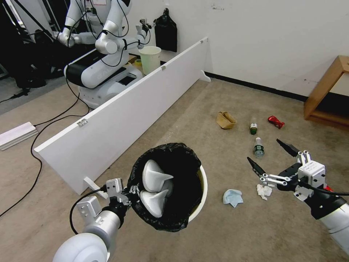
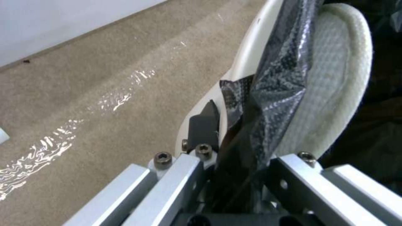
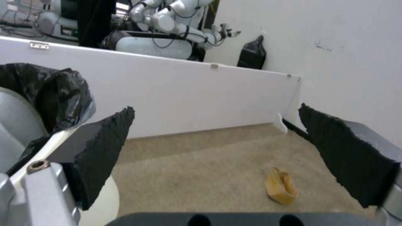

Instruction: Pick up the trash bin, then pick up the garbage from the floor and place it into the trash bin.

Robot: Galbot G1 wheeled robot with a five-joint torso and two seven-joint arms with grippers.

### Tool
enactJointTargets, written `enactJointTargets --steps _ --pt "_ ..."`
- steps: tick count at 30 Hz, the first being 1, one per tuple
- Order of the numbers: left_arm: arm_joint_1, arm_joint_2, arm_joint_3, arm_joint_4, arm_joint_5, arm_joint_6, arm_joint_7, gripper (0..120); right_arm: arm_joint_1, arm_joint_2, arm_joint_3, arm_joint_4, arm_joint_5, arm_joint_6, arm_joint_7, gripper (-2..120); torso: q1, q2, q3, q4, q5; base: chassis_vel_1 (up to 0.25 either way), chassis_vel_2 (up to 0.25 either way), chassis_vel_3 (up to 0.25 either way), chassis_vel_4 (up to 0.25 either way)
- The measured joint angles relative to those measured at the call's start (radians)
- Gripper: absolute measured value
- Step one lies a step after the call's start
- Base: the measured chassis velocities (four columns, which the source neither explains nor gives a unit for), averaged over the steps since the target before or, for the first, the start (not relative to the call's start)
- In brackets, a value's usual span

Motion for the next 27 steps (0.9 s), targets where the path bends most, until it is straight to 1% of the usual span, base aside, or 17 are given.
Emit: enactJointTargets --steps 27 --pt "-0.022 -0.001 -0.005 0.015 -0.018 -0.004 -0.003 2 0.008 0.004 0.003 -0.004 0.017 -0.023 -0.017 100 0.000 0.000 0.000 -0.0001 0.0000 0.000 0.000 0.000 0.000"
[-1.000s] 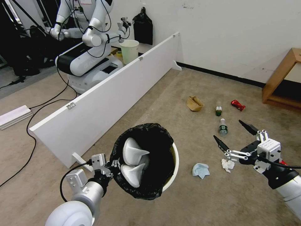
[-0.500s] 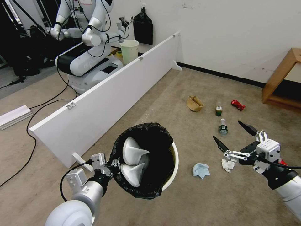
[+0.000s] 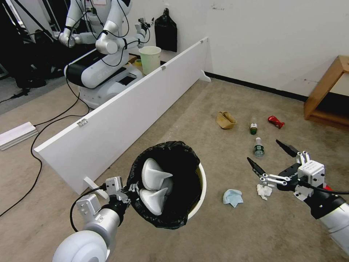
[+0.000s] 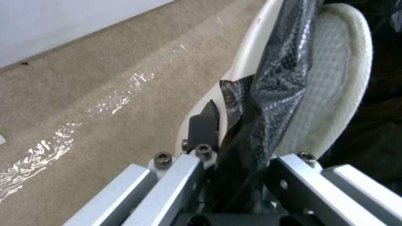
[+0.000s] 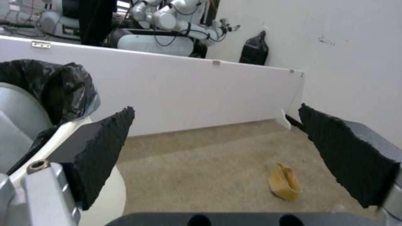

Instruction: Pick up the trash bin, then pick up the garbage from the floor and place it into the trash bin.

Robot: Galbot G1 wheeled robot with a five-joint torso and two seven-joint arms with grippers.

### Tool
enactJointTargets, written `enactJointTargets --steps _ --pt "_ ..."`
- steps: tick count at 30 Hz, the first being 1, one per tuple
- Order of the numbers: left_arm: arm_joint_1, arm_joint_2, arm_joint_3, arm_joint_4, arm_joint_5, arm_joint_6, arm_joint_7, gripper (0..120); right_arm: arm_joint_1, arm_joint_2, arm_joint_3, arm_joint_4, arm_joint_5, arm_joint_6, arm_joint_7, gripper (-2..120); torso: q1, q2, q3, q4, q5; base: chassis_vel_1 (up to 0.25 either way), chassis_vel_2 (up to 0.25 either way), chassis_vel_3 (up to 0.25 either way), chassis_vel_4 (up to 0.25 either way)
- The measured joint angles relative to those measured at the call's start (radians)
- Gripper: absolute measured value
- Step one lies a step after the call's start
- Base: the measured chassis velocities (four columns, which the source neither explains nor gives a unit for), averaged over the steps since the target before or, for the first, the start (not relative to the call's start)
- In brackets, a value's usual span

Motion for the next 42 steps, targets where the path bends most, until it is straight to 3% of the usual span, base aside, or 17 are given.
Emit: enactJointTargets --steps 22,42 --pt "-0.001 -0.011 -0.001 0.005 -0.002 -0.002 -0.001 2 0.007 -0.003 -0.001 -0.015 0.013 0.000 -0.015 100 0.000 0.000 0.000 0.0000 0.0001 -0.002 0.002 0.002 -0.002" --pt "-0.002 -0.010 -0.002 0.008 -0.002 -0.004 -0.003 2 0.007 -0.007 -0.001 -0.022 0.016 0.008 -0.032 100 0.000 0.000 0.000 0.0001 0.0000 -0.082 0.083 0.086 -0.074"
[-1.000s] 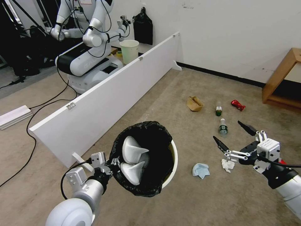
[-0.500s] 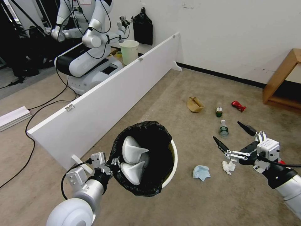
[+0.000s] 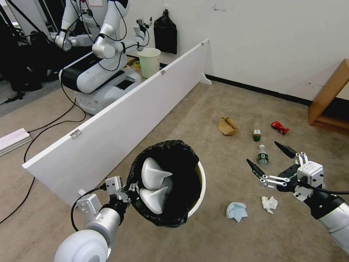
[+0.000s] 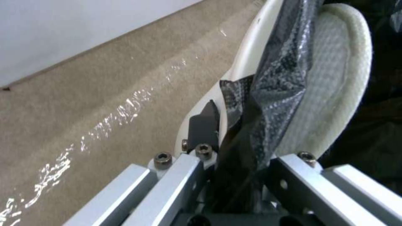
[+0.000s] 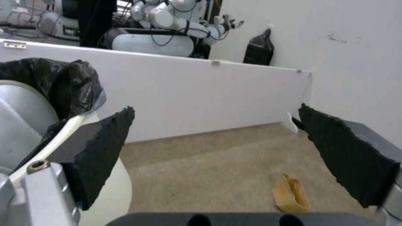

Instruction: Pick up the trash bin, then pick up the garbage from the floor and place it into the trash bin.

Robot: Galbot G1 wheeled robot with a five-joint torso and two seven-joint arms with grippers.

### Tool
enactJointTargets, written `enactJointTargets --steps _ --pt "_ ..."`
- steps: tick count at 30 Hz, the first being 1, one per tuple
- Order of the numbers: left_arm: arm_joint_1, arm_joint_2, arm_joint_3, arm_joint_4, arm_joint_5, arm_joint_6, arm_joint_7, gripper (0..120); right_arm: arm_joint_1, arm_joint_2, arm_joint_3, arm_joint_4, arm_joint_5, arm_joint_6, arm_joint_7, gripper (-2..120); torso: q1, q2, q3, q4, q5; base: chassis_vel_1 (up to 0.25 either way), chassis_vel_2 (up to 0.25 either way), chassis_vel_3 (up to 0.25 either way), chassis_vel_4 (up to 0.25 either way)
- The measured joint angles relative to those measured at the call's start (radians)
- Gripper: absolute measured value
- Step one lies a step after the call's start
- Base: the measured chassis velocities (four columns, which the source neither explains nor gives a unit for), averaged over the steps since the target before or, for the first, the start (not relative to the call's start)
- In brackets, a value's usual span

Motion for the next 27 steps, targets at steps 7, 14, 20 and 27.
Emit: enactJointTargets --steps 7,14,20,27 --pt "0.000 0.002 -0.001 0.000 -0.001 -0.001 0.002 2 -0.003 -0.002 -0.001 -0.003 0.000 0.016 -0.005 100 0.000 0.000 0.000 -0.0001 0.0000 -0.047 0.043 0.045 -0.046" --pt "-0.001 0.002 0.000 0.000 0.000 -0.001 0.005 2 -0.009 -0.001 -0.004 -0.008 0.002 0.037 -0.010 100 0.000 0.000 0.000 -0.0001 0.0000 0.000 0.000 0.000 0.000" --pt "-0.001 0.003 -0.001 0.000 0.000 -0.001 0.006 2 -0.005 -0.006 -0.003 -0.006 0.007 0.027 -0.011 100 0.000 0.000 0.000 -0.0001 0.0000 0.000 0.000 0.000 0.000" --pt "-0.001 0.000 -0.003 0.000 0.000 -0.001 0.006 2 -0.003 -0.010 -0.001 -0.009 0.008 0.021 -0.012 100 0.000 0.000 0.000 -0.0001 0.0001 0.000 0.000 0.000 0.000"
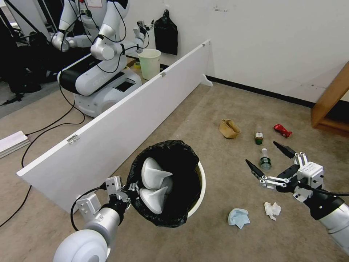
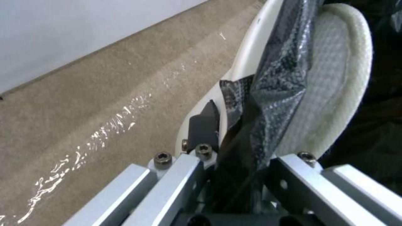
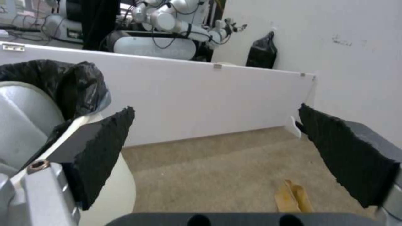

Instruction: Pick up the trash bin, then pick up the garbage from the floor and place it into the trash bin.

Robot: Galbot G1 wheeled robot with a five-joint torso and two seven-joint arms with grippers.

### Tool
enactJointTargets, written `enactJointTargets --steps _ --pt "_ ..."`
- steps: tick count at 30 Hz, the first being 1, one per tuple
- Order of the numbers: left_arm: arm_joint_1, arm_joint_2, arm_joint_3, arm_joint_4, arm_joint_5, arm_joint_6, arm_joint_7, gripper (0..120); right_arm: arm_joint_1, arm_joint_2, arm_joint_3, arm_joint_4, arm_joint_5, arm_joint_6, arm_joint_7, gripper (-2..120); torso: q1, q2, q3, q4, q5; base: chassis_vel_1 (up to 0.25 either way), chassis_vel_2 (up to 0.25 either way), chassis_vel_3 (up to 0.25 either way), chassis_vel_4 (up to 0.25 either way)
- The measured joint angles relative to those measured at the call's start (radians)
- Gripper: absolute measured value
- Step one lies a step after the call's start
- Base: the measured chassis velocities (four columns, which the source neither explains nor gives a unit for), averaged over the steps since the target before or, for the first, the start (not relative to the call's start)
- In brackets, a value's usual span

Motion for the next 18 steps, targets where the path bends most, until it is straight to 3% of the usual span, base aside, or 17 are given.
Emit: enactJointTargets --steps 9,18 --pt "0.000 0.006 -0.001 0.006 0.021 -0.008 -0.014 2 -0.001 -0.049 -0.007 -0.048 0.009 0.024 0.012 100 0.000 0.000 0.000 0.0000 -0.0001 0.000 0.000 0.000 0.000" --pt "-0.003 0.017 0.028 0.012 0.055 0.000 -0.031 2 -0.006 -0.199 -0.028 -0.127 0.013 0.008 0.028 100 0.000 0.000 0.000 0.0003 0.0000 0.000 0.000 0.000 0.000"
